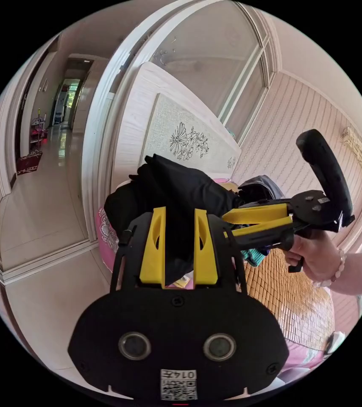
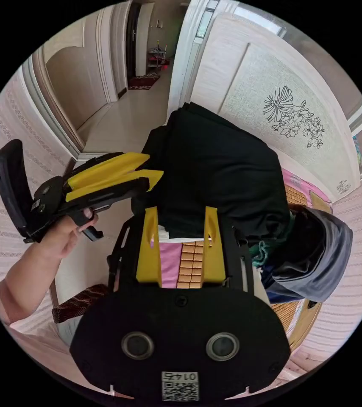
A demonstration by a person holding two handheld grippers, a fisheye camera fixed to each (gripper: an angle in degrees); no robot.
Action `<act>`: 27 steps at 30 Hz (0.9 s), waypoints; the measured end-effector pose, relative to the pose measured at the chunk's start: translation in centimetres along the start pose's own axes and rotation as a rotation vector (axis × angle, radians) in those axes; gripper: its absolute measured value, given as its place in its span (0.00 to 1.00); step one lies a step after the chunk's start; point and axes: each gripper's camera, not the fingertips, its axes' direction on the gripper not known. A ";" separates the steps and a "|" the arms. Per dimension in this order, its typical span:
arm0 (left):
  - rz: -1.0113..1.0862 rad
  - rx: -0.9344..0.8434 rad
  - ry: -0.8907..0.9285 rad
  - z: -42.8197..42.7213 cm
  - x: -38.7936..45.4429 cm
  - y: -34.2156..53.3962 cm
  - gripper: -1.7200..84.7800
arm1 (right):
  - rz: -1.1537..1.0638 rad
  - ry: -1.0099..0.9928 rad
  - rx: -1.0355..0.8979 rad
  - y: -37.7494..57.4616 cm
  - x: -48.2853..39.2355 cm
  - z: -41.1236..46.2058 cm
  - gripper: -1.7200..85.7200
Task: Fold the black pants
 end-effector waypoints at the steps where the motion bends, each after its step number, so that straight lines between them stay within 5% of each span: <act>1: 0.003 -0.022 -0.019 0.6 0.1 -0.5 0.15 | 0.001 0.001 -0.047 -0.5 0.6 1.2 0.17; 5: 0.009 -0.050 -0.030 1.3 0.4 -1.5 0.15 | 0.014 -0.090 -0.040 0.0 4.3 0.0 0.08; 17: 0.061 -0.064 -0.093 2.4 5.1 -2.2 0.15 | 0.124 -0.277 0.290 9.3 16.1 -13.6 0.06; 21: 0.083 -0.082 -0.265 3.4 6.7 -2.1 0.02 | 0.129 -0.376 0.382 12.7 18.0 -17.0 0.05; 27: 0.064 -0.044 -0.110 -1.3 7.7 -1.8 0.01 | 0.156 -0.400 0.582 21.3 21.7 -24.5 0.05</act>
